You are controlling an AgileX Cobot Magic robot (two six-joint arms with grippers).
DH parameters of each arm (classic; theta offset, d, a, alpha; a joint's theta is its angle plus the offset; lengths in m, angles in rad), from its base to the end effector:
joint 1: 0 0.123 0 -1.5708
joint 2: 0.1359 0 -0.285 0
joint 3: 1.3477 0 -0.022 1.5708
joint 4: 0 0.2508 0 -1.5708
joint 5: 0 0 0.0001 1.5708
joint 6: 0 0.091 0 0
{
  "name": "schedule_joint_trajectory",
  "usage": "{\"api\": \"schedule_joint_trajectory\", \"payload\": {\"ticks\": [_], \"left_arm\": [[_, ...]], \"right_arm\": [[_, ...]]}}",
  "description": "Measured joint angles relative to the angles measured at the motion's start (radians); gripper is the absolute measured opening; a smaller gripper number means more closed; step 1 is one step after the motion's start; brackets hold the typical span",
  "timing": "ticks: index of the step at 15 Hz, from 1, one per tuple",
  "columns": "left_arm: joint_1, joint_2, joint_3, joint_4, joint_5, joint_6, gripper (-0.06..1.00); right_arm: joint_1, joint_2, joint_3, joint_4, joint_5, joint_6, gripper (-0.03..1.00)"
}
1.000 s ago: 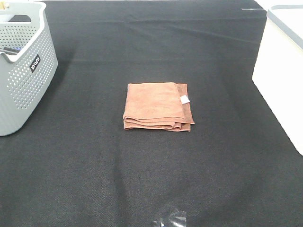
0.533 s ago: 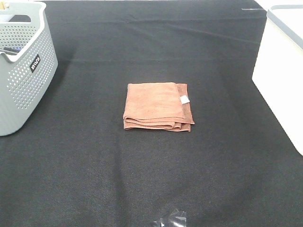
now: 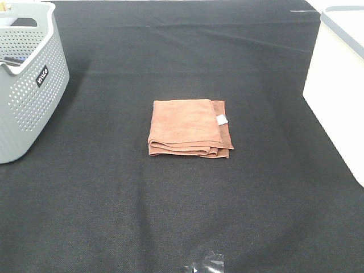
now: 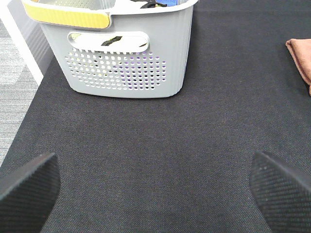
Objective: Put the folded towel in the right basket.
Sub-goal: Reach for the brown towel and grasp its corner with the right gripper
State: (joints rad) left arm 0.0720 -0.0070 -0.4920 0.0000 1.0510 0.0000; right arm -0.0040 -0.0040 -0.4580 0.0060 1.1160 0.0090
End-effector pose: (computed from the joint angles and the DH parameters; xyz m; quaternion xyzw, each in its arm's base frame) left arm -0.0046 -0.0003 0.2758 -0.0306 0.8504 0.0189 0.5249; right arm -0.0034 0.0005 0.2612 0.0056 0.8766 0.0042 0.4812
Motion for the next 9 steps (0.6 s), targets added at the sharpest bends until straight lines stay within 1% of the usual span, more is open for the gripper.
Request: {"api": "schedule_joint_trajectory", "payload": {"ticks": [9], "left_arm": [[0.0, 0.0, 0.0, 0.0, 0.0, 0.0, 0.99]], "right_arm": [[0.0, 0.0, 0.0, 0.0, 0.0, 0.0, 0.97]]}}
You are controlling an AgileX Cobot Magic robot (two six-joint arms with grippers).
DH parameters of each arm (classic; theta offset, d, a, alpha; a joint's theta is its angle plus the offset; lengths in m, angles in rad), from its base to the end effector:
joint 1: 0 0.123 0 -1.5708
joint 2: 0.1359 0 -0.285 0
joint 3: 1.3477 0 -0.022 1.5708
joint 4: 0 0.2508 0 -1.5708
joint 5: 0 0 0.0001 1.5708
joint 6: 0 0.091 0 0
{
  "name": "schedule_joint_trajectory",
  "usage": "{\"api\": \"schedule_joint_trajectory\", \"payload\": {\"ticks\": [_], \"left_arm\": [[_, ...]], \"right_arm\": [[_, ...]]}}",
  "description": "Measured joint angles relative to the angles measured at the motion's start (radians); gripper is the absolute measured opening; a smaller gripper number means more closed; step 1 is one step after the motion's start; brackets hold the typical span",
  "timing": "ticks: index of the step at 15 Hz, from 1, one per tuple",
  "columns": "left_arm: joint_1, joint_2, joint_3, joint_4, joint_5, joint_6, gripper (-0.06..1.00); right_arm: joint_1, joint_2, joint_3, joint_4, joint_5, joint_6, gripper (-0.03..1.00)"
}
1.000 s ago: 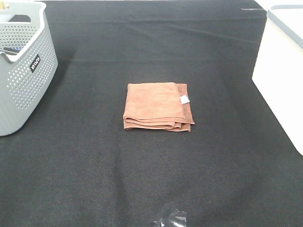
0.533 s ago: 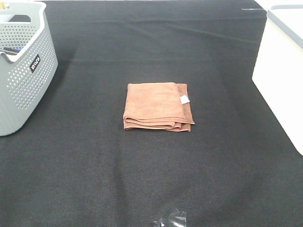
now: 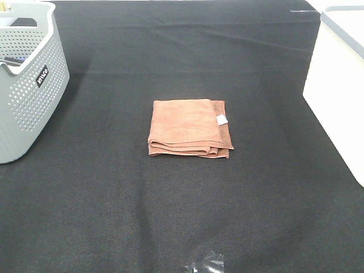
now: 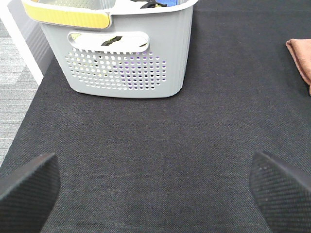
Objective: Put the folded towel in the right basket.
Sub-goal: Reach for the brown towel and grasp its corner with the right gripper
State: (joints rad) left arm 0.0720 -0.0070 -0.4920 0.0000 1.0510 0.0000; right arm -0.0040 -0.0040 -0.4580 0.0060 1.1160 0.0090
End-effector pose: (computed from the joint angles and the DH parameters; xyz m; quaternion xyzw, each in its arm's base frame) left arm -0.0046 -0.0003 0.2758 -0.0306 0.8504 0.0189 0.5249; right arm -0.0034 0.0005 0.2612 0.0056 0.8766 0.0042 0.4812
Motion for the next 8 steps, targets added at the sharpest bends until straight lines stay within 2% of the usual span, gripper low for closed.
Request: {"api": "schedule_joint_trajectory", "payload": {"ticks": [8], "left_arm": [[0.0, 0.0, 0.0, 0.0, 0.0, 0.0, 0.99]], "right_arm": [[0.0, 0.0, 0.0, 0.0, 0.0, 0.0, 0.97]]}}
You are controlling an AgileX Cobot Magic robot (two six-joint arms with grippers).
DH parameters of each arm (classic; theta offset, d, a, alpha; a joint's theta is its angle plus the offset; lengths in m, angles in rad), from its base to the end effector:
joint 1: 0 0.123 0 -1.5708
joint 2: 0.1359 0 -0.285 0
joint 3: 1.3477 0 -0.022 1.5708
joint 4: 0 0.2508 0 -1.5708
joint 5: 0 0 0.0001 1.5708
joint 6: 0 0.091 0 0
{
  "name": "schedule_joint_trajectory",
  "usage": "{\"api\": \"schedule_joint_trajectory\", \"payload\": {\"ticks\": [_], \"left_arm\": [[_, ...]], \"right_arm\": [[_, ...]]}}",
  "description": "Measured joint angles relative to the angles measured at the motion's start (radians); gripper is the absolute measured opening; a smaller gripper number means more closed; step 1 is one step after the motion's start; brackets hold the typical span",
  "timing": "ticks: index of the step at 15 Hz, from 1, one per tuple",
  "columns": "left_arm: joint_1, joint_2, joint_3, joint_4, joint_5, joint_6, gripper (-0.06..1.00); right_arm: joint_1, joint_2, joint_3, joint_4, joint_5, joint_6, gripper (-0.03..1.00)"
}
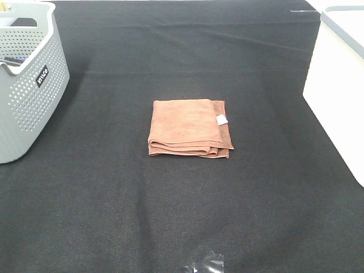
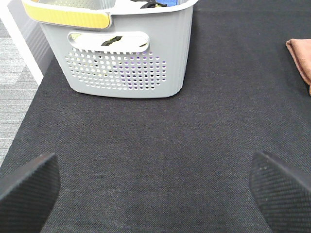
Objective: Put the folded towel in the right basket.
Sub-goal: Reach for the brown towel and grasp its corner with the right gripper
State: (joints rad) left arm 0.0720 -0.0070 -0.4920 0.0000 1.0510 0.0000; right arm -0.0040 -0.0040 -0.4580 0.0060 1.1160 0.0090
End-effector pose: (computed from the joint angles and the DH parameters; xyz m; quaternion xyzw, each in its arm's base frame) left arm -0.0046 -0.0003 0.2758 -0.0306 0.8504 0.0189 0.5249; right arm -0.0034 0.0005 0.2612 0.0056 0.8766 0.0042 0.4812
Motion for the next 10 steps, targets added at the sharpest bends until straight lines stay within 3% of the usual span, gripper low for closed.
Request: {"api": "schedule_joint_trajectory", "payload": {"ticks": [10], "left_arm": [[0.0, 0.0, 0.0, 0.0, 0.0, 0.0, 0.99]], "right_arm": [[0.0, 0.0, 0.0, 0.0, 0.0, 0.0, 0.97]]}}
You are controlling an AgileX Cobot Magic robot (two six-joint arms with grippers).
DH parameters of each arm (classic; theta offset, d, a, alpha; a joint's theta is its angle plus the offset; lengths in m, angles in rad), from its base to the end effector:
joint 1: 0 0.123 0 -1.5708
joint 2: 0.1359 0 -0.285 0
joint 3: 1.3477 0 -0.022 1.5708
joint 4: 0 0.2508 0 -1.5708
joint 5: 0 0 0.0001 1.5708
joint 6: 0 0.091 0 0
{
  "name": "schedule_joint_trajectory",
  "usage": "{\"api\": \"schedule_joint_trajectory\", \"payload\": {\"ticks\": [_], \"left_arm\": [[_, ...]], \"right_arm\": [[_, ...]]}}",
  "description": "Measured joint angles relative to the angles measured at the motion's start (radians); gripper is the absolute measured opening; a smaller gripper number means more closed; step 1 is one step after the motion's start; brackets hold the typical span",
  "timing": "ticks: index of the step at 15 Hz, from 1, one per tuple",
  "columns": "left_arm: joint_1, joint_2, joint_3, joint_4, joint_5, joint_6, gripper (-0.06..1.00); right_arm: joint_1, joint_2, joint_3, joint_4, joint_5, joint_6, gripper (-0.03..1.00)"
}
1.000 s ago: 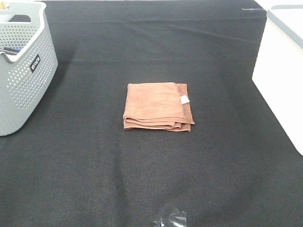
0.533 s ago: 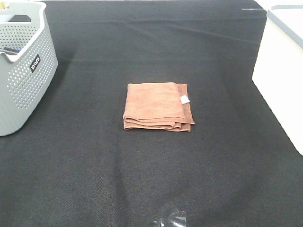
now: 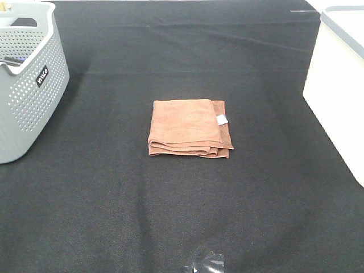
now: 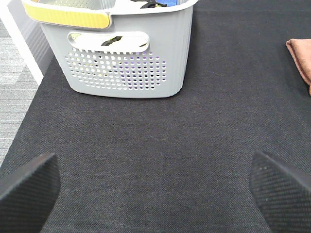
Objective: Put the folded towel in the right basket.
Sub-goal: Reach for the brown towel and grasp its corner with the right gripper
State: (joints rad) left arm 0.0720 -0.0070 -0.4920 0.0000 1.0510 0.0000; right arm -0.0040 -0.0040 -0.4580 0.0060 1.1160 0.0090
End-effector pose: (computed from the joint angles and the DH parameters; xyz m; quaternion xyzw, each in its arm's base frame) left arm -0.0046 -0.0003 0.2758 -0.0306 0.8504 0.0189 0.5249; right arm -0.0034 0.0005 0.2612 0.0056 0.8766 0.0042 0.4812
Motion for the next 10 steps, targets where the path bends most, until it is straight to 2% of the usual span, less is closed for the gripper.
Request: {"api": "schedule_joint_trajectory", "payload": {"ticks": [10], "left_arm": [[0.0, 0.0, 0.0, 0.0, 0.0, 0.0, 0.99]], "right_arm": [[0.0, 0.0, 0.0, 0.0, 0.0, 0.0, 0.97]]}}
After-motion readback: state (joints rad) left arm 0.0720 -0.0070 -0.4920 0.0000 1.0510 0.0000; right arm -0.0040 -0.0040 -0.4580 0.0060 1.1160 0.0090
